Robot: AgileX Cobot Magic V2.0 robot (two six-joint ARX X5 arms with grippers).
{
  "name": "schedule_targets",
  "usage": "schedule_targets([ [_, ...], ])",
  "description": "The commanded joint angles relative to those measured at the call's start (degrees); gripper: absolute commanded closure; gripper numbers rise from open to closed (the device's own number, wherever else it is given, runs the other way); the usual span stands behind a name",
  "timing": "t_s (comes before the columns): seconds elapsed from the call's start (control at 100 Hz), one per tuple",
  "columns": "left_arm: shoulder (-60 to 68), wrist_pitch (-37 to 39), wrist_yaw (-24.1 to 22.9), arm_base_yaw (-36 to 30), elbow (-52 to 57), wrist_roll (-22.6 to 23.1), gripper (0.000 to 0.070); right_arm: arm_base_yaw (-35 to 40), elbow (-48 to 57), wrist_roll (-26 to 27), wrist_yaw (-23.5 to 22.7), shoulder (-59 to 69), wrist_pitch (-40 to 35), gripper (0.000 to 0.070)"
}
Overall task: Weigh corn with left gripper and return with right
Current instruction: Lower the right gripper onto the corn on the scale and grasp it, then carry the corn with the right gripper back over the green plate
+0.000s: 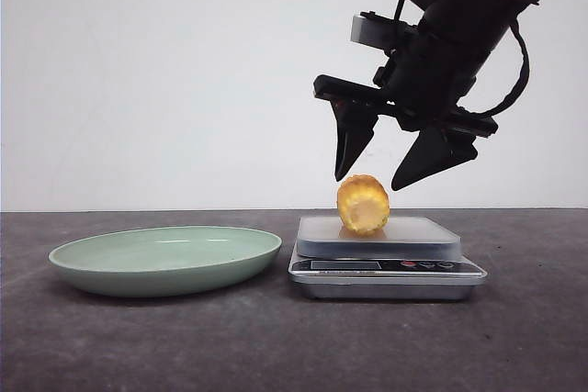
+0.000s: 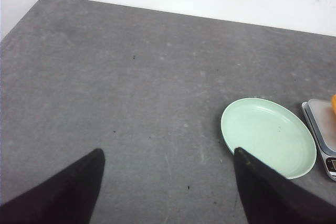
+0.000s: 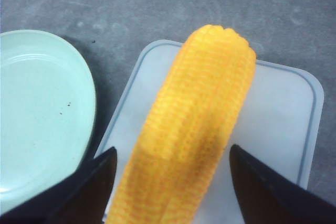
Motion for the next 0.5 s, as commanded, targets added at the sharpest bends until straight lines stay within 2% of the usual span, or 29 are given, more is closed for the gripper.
schedule_targets([
  [0.0, 0.1, -1.4, -0.1, -0.2, 0.6, -0.4, 0.0229, 0.5, 1.1, 1.2, 0.1, 1.7, 0.2, 0.0284],
  [0.16, 0.1, -1.4, -0.2, -0.2, 0.6, -0.3, 0.0228, 0.6, 1.1, 1.2, 0.2, 2.7, -0.9, 0.0287],
  [0.21, 0.1, -1.4, -0.2, -0.2, 0.6, -0.2, 0.0229, 0.6, 1.1, 1.4, 0.2, 2.8, -1.2, 0.031],
  [0.28, 0.1, -1.4, -0.4, -0.2, 0.6, -0.2, 0.0228, 0.6, 1.1, 1.6, 0.2, 2.8, -1.3, 0.0431],
  [0.36, 0.1, -1.4, -0.5, -0.2, 0.6, -0.2, 0.0229, 0.6, 1.1, 1.6, 0.2, 2.8, -1.1, 0.0684],
  [0.37, 0.1, -1.4, -0.5, -0.2, 0.6, -0.2, 0.0229, 0.6, 1.1, 1.6, 0.2, 2.8, -1.1, 0.07],
  [0.49, 0.1, -1.4, -0.5, -0.2, 0.6, 0.0, 0.0229, 0.7, 1.1, 2.1, 0.3, 2.8, -0.2, 0.0697],
])
